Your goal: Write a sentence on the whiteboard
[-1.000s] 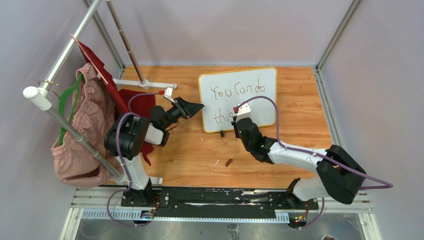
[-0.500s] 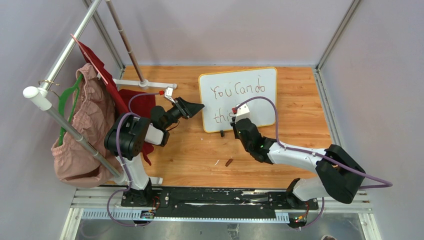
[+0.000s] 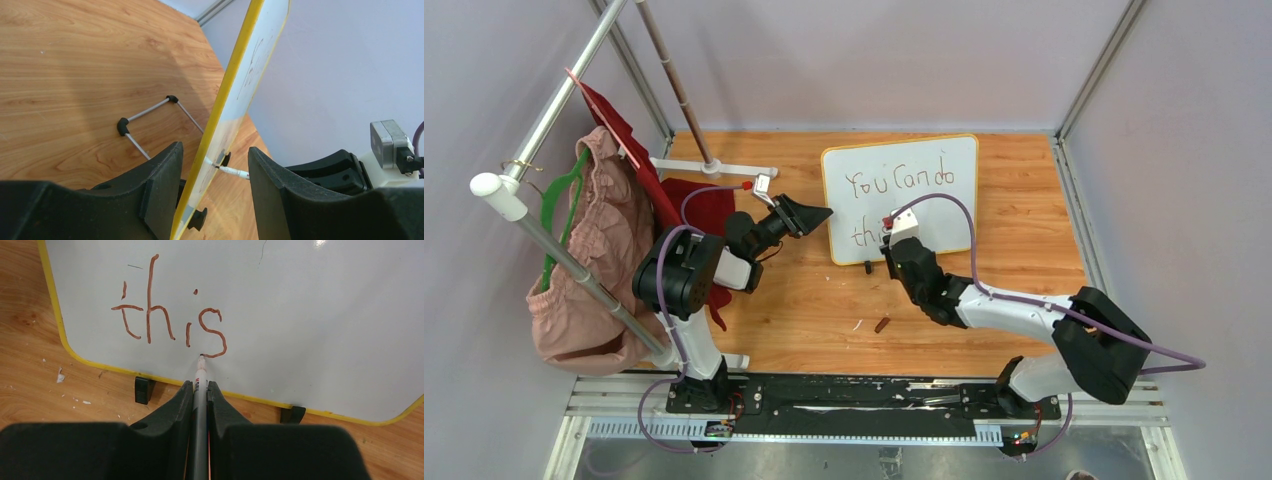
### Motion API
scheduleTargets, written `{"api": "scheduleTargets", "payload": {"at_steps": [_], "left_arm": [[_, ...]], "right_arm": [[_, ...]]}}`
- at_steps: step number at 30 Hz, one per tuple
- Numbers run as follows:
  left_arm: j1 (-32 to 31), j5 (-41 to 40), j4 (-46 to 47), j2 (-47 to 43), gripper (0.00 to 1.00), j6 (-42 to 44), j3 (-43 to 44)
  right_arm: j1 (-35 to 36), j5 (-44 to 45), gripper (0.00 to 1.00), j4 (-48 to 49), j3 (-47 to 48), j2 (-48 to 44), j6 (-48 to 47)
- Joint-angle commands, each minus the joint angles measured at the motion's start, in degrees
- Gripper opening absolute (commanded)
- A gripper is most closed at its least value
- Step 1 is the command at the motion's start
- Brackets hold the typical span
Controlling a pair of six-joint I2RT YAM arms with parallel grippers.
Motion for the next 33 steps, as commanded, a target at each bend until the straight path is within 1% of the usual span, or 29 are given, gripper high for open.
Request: {"api": "scheduleTargets", "payload": {"at_steps": [1,12,17,22,26,33], "left_arm": [[-0.35,0.06,2.55,0.17,0.56,0.21,-0.27],[-0.35,0.08,2.56,0.16,0.56,0.19,-0.30],[-0.35,0.08,2.56,0.19,0.56,0.28,-0.31],[-0.35,0.00,2.47,0.13,0.56,0.37,-0.38],[-0.35,-0.03,2.15,-0.10,0.57,0.71,-0.43],[-0.35,-0.26,2.28,-0.35,0.63,0.46,-0.64]], "right_arm": [[1.03,-0.40,0.00,0.59,2.17,0.71,0.32],[1.29,-0.31,0.00,0.52,2.44,0.31,-0.05],[1.30,0.23,0.00,-1.01,1.73,-2.79,-0.02],[1.29,0.69,0.00,-5.21,-0.18,-10.42,-0.21],[1.29,1.44,0.00,-9.06,-3.04,-20.31,-0.77],[1.31,1.72,0.00,-15.59,-8.63,-34.38,-0.80]]}}
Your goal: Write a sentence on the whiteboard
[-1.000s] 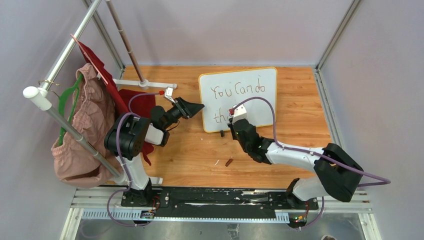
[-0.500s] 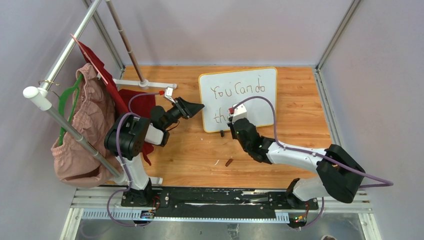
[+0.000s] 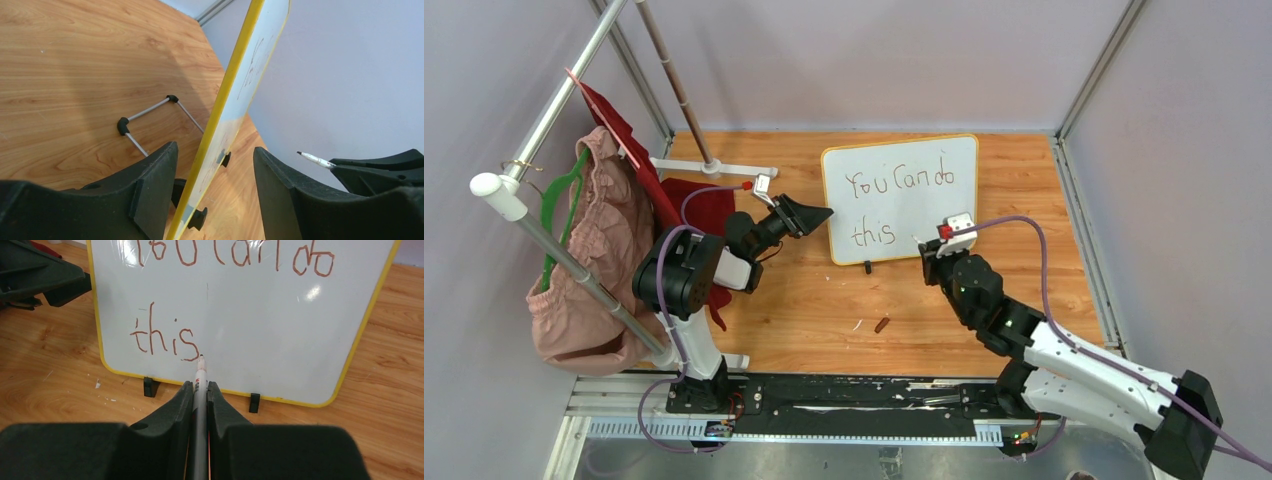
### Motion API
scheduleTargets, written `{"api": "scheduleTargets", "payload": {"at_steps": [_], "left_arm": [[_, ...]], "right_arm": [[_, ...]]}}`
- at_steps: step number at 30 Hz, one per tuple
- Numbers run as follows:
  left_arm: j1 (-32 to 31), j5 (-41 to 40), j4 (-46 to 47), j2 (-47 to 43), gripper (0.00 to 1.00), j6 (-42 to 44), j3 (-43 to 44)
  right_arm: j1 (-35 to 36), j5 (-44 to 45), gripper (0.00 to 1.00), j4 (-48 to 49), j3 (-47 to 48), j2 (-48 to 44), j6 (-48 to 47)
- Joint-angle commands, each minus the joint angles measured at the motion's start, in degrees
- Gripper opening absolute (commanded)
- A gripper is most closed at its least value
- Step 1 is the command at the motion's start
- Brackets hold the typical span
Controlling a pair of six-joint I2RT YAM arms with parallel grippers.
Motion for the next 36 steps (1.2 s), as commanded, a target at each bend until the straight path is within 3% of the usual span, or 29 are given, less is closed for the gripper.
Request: {"api": "scheduleTargets", "payload": {"at_steps": [1,11,15,20,25,30,32,36], "left_arm": [[-0.35,-0.24,2.38,-0.45,0.64,0.48,-0.68],[0.90,-4.56,-1.38,-6.64,0.77,2.40,-2.92],[1.64,-6.38,-12.24,-13.26,0.99,7.81,-3.60],[2.01,-11.09,-26.73,-20.84,1.00,15.17,-4.72],[2.02,-13.98,-48.74,-26.16,1.00,21.64,1.95],[2.02,-12.24,-49.89,-24.29,1.00,19.07,4.18],[2.02,-8.92,-49.67,-22.33,1.00,17.33,5.42],[2.02,-7.81,-49.64,-21.98,1.00,16.12,5.82]], "right_arm": [[0.79,1.01,0.00,-6.17,-3.77,-6.34,-0.08],[0.79,0.64,0.00,-5.77,-8.73,-14.03,0.13],[0.62,2.26,0.00,-6.07,-7.94,-16.40,-0.31],[-0.71,2.95,0.00,-7.96,-1.34,-14.98,0.15],[-3.34,0.49,0.00,-10.18,6.00,-10.31,1.74],[-13.30,-11.26,0.00,-9.53,6.90,-4.54,12.83],[-17.25,-15.55,0.00,-5.61,4.90,-2.46,16.44],[-18.01,-15.45,0.00,6.14,-1.75,-0.88,14.65]]}}
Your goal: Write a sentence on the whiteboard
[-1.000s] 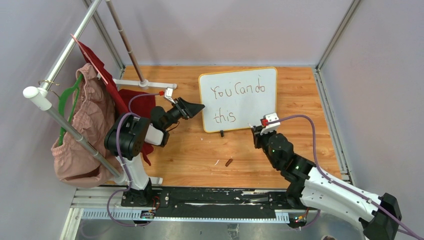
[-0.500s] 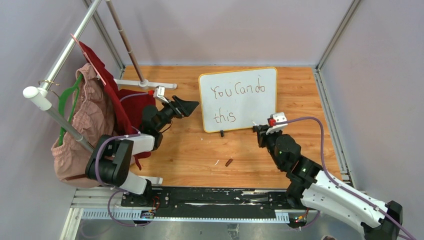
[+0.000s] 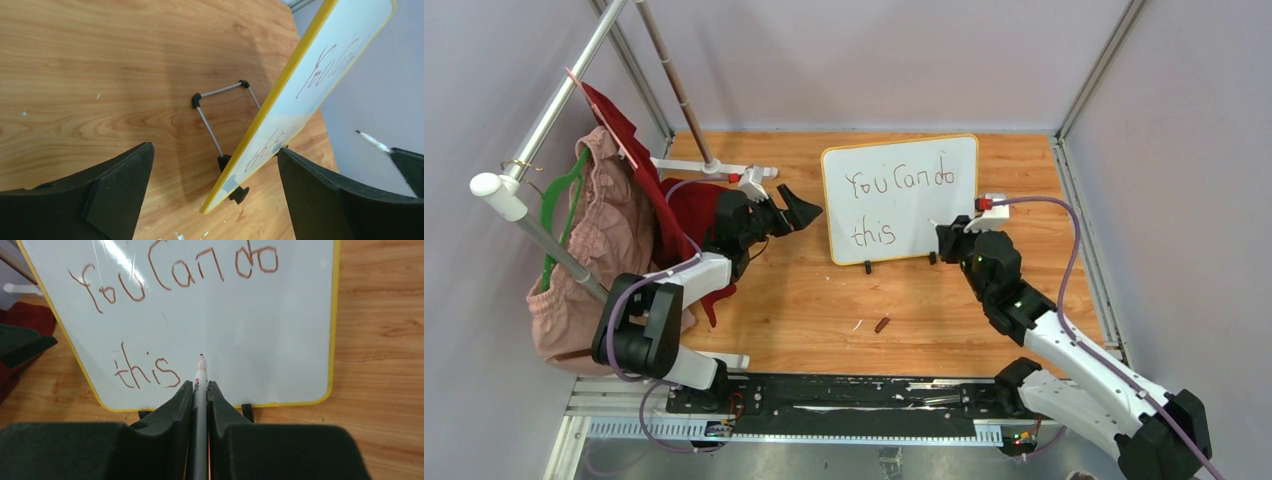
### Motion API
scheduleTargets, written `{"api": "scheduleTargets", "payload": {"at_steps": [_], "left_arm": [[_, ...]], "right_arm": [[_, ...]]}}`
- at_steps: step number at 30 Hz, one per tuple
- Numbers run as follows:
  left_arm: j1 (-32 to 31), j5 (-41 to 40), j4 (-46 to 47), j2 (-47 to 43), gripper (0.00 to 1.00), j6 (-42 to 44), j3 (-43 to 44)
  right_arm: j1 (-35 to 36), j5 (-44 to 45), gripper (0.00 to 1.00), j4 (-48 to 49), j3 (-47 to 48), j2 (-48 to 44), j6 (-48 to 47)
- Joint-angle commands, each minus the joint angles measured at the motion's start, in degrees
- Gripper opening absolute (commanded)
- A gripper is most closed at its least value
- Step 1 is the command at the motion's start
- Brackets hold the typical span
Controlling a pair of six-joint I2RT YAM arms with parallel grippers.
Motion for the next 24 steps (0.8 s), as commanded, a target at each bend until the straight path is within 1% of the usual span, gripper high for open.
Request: {"api": "scheduleTargets", "payload": {"at_steps": [1,6,13,20,24], "left_arm": [[0.41,2.44,-1.53,0.01,1.00,-0.64,1.21],[0.41,4.19,-1.64,1.35,1.00,-1.23,1.65],[0.41,6.40,-1.34,3.14,0.95,-2.32,2.46],[0.19,8.57,0.14,4.31,0.90,-3.40,2.66],[-0.33,8.93,0.34,4.48,0.89,-3.43,2.86]], "right_arm": [[-1.11,-4.94,0.00,11.36,-6.12,1.17,2.04],[-0.06,-4.58,0.00,12.12,-7.94,2.58,-0.79],[2.48,-1.46,0.00,13.73,-9.81,3.58,-4.46],[5.98,2.86,0.00,15.61,-8.85,8.10,-7.39],[7.26,4.06,0.00,15.83,-7.80,10.65,-8.93]]}}
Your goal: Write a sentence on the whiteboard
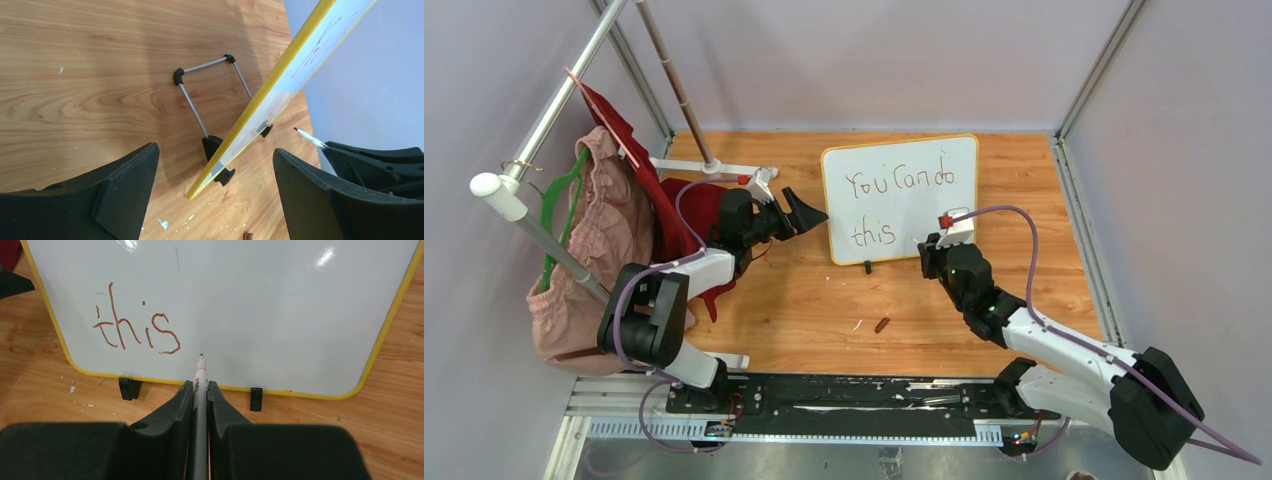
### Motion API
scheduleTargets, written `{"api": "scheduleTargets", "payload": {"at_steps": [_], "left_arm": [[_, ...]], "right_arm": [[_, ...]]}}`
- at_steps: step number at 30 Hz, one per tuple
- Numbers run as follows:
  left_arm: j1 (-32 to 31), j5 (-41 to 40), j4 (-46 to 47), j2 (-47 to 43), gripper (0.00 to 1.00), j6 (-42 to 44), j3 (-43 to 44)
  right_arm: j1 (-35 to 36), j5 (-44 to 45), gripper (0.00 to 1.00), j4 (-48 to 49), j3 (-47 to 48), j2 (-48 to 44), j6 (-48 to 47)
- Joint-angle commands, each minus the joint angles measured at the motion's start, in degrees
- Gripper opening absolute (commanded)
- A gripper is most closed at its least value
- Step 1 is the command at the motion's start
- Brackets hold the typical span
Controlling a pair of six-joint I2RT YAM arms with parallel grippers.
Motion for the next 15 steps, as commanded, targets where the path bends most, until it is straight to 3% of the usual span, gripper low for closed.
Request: {"api": "scheduleTargets", "payload": {"at_steps": [1,15], "left_arm": [[-0.42,1.92,1.91,0.69,0.89,-0.33,1.56],[-0.89,3.01,3.53,1.52,0.85,-2.00,1.58]], "right_arm": [[1.90,3.47,0.00,2.69,1.36,2.04,-2.91],[4.81,5.93,0.00,8.28,2.08,8.53,-5.09]]}}
